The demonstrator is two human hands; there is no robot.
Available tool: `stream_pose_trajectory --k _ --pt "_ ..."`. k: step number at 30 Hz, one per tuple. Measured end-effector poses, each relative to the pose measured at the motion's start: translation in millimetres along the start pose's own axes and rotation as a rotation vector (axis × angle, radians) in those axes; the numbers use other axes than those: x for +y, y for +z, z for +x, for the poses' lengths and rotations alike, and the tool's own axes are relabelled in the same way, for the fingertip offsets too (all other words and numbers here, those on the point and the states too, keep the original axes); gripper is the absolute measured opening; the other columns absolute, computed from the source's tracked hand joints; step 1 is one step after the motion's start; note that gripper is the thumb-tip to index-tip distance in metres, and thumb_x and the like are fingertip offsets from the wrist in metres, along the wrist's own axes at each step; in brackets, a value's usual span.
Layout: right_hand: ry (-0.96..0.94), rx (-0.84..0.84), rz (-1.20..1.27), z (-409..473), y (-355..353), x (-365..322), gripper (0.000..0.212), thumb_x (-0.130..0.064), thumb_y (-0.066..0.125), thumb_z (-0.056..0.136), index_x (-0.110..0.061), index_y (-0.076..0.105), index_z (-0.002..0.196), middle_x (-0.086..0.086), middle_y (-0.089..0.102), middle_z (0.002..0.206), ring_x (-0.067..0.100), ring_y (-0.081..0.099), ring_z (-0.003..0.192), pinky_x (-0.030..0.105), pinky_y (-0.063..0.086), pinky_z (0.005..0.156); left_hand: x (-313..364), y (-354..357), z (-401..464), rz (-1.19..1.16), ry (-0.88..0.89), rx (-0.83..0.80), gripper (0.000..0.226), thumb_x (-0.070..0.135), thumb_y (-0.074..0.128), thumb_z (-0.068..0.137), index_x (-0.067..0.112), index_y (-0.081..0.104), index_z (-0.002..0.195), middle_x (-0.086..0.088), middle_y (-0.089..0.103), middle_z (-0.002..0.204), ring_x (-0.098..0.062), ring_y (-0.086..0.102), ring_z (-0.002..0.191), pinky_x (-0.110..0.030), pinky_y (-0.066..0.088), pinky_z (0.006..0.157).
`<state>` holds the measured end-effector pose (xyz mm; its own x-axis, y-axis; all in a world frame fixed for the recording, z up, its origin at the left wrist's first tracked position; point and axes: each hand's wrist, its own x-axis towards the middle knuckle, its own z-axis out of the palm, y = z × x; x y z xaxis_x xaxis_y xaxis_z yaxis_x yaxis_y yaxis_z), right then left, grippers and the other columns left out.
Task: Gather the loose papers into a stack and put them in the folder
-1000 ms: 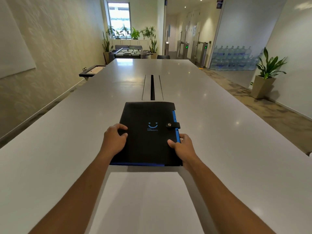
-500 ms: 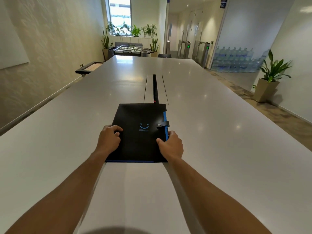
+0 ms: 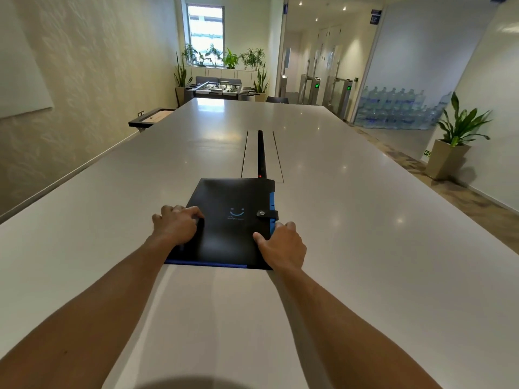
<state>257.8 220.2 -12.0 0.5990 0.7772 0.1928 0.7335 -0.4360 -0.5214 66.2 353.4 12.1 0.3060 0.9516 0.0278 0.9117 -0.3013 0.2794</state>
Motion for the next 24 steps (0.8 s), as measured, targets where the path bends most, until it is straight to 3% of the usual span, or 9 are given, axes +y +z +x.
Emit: stream_pose_trajectory --k 3,6,9,14,19,24 --pt "-0.022 0.015 0.039 -5.4 -1.6 1.3 0.057 -0.055 0.055 0.089 -0.017 0.052 0.131 0.005 0.054 0.121 0.019 0.057 0.107 0.03 0.047 0.082 -5.5 1.9 -5.7 0.01 0.006 0.015 0.034 0.031 0.038 0.098 0.043 0.054 0.126 -0.005 0.05 0.139 -0.031 0.039 0.127 -0.047 0.033 0.1" --pt "-0.063 0.082 0.114 -16.4 -4.0 4.7 0.049 -0.052 0.053 0.091 -0.02 0.055 0.128 0.002 0.056 0.123 0.016 0.051 0.112 0.028 0.045 0.087 -3.8 13.6 -24.4 -0.039 0.015 0.216 0.03 0.028 0.043 0.097 0.028 0.061 0.121 -0.007 0.057 0.13 -0.031 0.048 0.118 -0.048 0.04 0.094" --pt "-0.236 0.06 0.061 -29.1 -2.5 7.5 0.049 -0.053 0.052 0.089 -0.022 0.058 0.126 -0.001 0.057 0.126 0.016 0.05 0.114 0.032 0.043 0.099 9.4 30.2 -46.8 -0.024 -0.003 0.359 0.029 0.036 0.047 0.095 0.019 0.065 0.109 -0.006 0.064 0.117 -0.028 0.057 0.106 -0.045 0.042 0.086" --pt "-0.347 0.012 -0.08 -34.6 -1.4 5.5 0.049 -0.048 0.047 0.093 -0.017 0.06 0.128 0.001 0.061 0.129 0.016 0.052 0.12 0.032 0.034 0.106 9.0 46.4 -48.1 0.011 -0.011 0.317 0.044 0.05 0.042 0.093 0.021 0.06 0.12 -0.006 0.057 0.136 -0.027 0.047 0.129 -0.049 0.039 0.098" --pt "-0.333 -0.051 -0.076 -32.7 -1.4 2.9 0.052 -0.048 0.043 0.095 -0.016 0.054 0.135 0.002 0.054 0.138 0.017 0.046 0.13 0.034 0.03 0.111 11.2 46.3 -44.0 0.011 -0.024 0.285 0.047 0.052 0.037 0.094 0.021 0.059 0.12 -0.008 0.058 0.134 -0.029 0.047 0.128 -0.052 0.039 0.1" --pt "-0.272 0.021 0.031 -45.3 -10.5 5.6 0.054 -0.051 0.041 0.095 -0.015 0.052 0.135 0.002 0.055 0.136 0.017 0.047 0.128 0.035 0.036 0.111 14.9 39.4 -60.5 -0.032 0.006 0.401 0.046 0.048 0.041 0.097 0.014 0.063 0.12 -0.012 0.053 0.141 -0.03 0.036 0.139 -0.056 0.022 0.112"
